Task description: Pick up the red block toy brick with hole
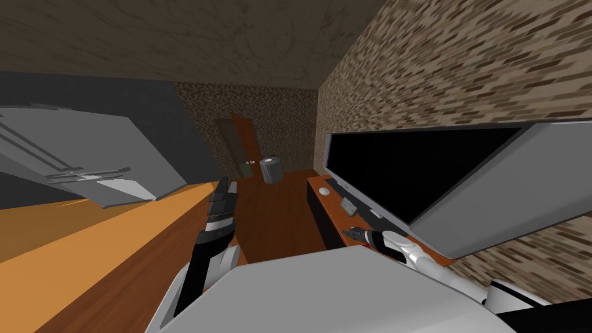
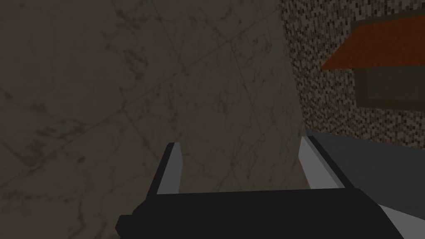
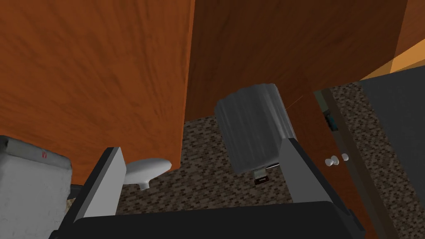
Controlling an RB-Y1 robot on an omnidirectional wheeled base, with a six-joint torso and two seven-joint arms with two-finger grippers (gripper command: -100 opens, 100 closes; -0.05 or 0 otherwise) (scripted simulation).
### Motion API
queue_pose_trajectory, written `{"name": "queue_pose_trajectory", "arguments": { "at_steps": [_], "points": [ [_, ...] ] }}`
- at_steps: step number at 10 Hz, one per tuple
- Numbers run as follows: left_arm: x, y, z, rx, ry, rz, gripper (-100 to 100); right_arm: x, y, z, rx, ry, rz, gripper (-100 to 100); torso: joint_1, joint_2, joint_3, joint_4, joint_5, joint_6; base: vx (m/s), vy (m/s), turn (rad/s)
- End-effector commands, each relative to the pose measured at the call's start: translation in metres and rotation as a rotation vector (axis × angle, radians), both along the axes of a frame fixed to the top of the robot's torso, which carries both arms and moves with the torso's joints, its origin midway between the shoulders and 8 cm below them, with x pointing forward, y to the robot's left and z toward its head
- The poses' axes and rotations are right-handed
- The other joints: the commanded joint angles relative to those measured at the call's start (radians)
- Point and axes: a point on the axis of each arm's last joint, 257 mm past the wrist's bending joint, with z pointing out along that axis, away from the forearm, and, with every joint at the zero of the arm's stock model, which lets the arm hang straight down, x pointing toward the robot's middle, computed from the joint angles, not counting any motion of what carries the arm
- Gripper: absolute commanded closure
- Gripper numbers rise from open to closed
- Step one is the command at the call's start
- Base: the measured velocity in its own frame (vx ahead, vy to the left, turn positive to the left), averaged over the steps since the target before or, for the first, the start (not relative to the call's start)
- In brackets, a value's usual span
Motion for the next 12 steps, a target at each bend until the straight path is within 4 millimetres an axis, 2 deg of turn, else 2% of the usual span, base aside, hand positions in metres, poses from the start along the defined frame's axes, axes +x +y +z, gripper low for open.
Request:
{"name": "queue_pose_trajectory", "arguments": {
  "at_steps": [1,2,4,6,7,8,9,10,11,12],
  "points": [
    [0.0,0.0,0.0,0.0,0.0,0.0,0,-0.015,-0.02,-0.011,-0.047,0.043,-0.006,-100,0.0,0.0,0.0,0.0,0.0,0.0,-0.014,-0.01,0.121],
    [0.0,0.0,0.0,0.0,0.0,0.0,0,-0.019,-0.024,-0.013,-0.051,0.052,-0.014,-100,0.0,0.0,0.0,0.0,0.0,-0.001,-0.016,-0.013,0.093],
    [0.0,0.0,0.0,0.0,0.0,0.0,0,-0.047,-0.057,-0.029,-0.134,0.128,-0.028,-100,0.0,0.0,0.0,0.0,0.0,-0.001,-0.021,-0.014,0.149],
    [0.0,0.0,0.0,0.0,0.0,0.0,0,-0.053,-0.063,-0.031,-0.141,0.14,-0.039,-100,0.0,0.001,0.001,0.0,0.0,0.0,-0.016,-0.011,0.019],
    [0.0,0.0,0.0,0.0,0.0,0.0,0,-0.065,-0.075,-0.037,-0.175,0.171,-0.042,-100,0.0,0.0,0.0,0.0,0.0,0.0,-0.01,0.0,0.095],
    [0.0,0.0,0.0,0.0,0.0,0.0,0,-0.086,-0.095,-0.044,-0.214,0.218,-0.06,-100,0.0,0.0,0.0,0.0,0.0,0.0,-0.023,0.002,0.138],
    [0.0,0.0,0.0,0.0,0.0,0.0,0,-0.086,-0.095,-0.044,-0.217,0.217,-0.056,-100,0.001,0.001,0.0,0.0,0.0,0.0,-0.019,0.0,0.052],
    [0.0,0.0,0.0,0.0,0.0,0.0,0,-0.101,-0.107,-0.048,-0.244,0.252,-0.068,-100,0.001,0.001,0.001,0.0,0.0,0.0,-0.022,0.006,0.097],
    [0.0,0.0,0.0,0.0,0.0,0.0,0,-0.101,-0.107,-0.048,-0.244,0.252,-0.068,-100,0.001,0.001,0.0,0.0,0.0,0.0,-0.017,0.01,0.0],
    [0.0,0.0,0.0,0.0,0.0,0.0,0,-0.126,-0.124,-0.055,-0.286,0.305,-0.079,-100,0.001,0.001,0.0,0.0,0.0,0.0,-0.024,0.029,0.128]
  ]
}}
